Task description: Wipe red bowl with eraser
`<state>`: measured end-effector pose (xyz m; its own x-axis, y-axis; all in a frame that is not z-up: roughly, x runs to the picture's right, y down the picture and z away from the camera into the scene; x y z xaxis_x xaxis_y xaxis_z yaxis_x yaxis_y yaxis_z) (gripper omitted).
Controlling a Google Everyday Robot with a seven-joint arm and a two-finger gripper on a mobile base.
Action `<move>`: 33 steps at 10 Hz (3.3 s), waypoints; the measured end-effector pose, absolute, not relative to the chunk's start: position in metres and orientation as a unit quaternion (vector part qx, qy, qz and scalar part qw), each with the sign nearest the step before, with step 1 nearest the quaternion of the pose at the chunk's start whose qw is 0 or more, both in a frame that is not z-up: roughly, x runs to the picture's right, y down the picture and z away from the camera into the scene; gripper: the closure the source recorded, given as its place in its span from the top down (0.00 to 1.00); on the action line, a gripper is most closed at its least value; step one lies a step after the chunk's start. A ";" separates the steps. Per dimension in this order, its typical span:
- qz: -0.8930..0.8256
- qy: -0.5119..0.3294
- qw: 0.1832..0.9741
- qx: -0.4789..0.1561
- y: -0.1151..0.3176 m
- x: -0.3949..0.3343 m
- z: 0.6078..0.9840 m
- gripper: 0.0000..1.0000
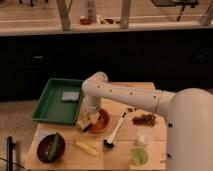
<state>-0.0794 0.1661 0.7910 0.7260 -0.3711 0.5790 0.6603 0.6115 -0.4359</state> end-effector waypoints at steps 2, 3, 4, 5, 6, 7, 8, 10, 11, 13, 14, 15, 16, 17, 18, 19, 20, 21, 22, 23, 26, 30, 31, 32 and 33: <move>-0.295 -0.206 0.876 -0.321 0.164 -0.062 0.778 0.00; -0.290 -0.196 0.881 -0.318 0.162 -0.050 0.772 0.00; -0.285 -0.184 0.887 -0.314 0.159 -0.038 0.768 0.00; -0.280 -0.174 0.892 -0.310 0.157 -0.030 0.767 0.00; -0.273 -0.165 0.897 -0.305 0.151 -0.025 0.767 0.00; -0.270 -0.157 0.901 -0.300 0.146 -0.021 0.770 0.00; -0.264 -0.151 0.906 -0.295 0.138 -0.018 0.775 0.00; -0.254 -0.143 0.912 -0.287 0.122 -0.015 0.791 0.00; -0.252 -0.142 0.913 -0.286 0.117 -0.016 0.799 0.00; -0.255 -0.147 0.912 -0.287 0.114 -0.025 0.811 0.00; -0.260 -0.153 0.908 -0.290 0.116 -0.035 0.815 0.00; -0.269 -0.163 0.903 -0.291 0.118 -0.048 0.818 0.00; -0.280 -0.172 0.897 -0.297 0.123 -0.056 0.819 0.00; -0.290 -0.182 0.890 -0.301 0.129 -0.065 0.818 0.00; -0.301 -0.193 0.883 -0.304 0.136 -0.075 0.814 0.00; -0.308 -0.206 0.877 -0.308 0.145 -0.080 0.809 0.00; -0.310 -0.213 0.873 -0.310 0.153 -0.080 0.805 0.00; -0.310 -0.219 0.871 -0.312 0.160 -0.079 0.800 0.00; -0.303 -0.222 0.873 -0.312 0.167 -0.072 0.796 0.00; -0.293 -0.220 0.877 -0.310 0.169 -0.059 0.792 0.00; -0.260 -0.200 0.896 -0.298 0.167 -0.023 0.787 0.00; -0.240 -0.187 0.909 -0.283 0.146 -0.013 0.803 0.00; -0.241 -0.188 0.909 -0.282 0.140 -0.016 0.810 0.00; -0.244 -0.188 0.908 -0.283 0.137 -0.021 0.817 0.00; -0.248 -0.189 0.906 -0.285 0.134 -0.026 0.823 0.00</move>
<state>-0.0264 0.1335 0.8232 0.8053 -0.3414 0.4847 0.5576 0.7141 -0.4233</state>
